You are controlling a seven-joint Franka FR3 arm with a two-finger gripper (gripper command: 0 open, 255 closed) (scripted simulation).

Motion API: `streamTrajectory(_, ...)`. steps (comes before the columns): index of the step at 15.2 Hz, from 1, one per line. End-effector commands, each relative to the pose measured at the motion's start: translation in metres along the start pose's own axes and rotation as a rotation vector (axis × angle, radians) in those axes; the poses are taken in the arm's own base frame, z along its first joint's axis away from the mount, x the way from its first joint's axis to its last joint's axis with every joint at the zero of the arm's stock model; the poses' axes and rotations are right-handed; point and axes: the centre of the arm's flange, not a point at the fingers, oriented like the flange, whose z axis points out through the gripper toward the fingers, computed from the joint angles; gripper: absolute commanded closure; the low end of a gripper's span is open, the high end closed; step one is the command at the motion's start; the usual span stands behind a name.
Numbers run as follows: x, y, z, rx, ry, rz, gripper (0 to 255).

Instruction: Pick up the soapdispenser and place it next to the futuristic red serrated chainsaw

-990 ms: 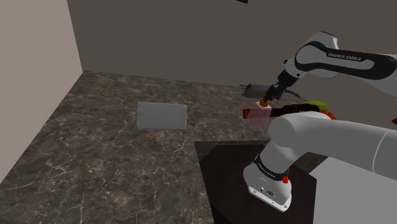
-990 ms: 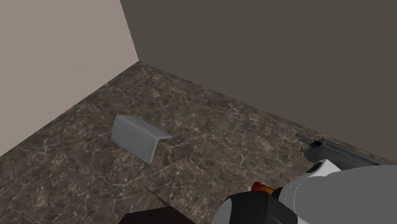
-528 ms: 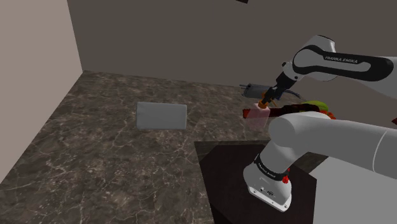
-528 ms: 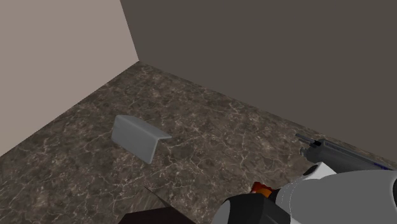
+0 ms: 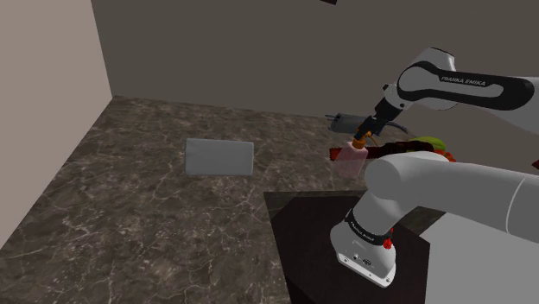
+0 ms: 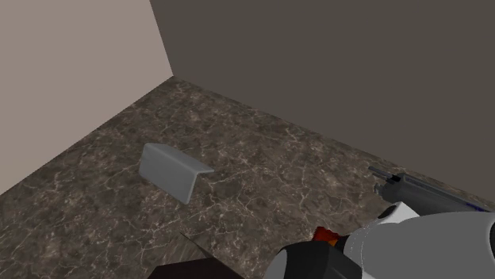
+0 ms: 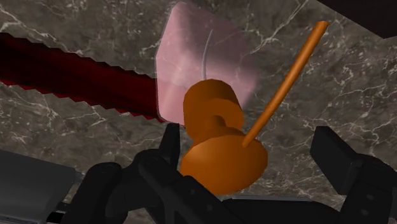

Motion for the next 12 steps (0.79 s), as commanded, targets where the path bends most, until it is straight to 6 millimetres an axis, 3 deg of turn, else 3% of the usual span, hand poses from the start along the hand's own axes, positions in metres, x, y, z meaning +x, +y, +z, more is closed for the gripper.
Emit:
streamTrajectory(1, 0.000, 0.000, -0.013, 0.000, 0.000, 0.000, 0)
streamTrajectory(4, 0.000, 0.000, -0.050, 0.000, 0.000, 0.000, 0)
streamTrajectory(12, 0.000, 0.000, -0.050, 0.000, 0.000, 0.000, 0)
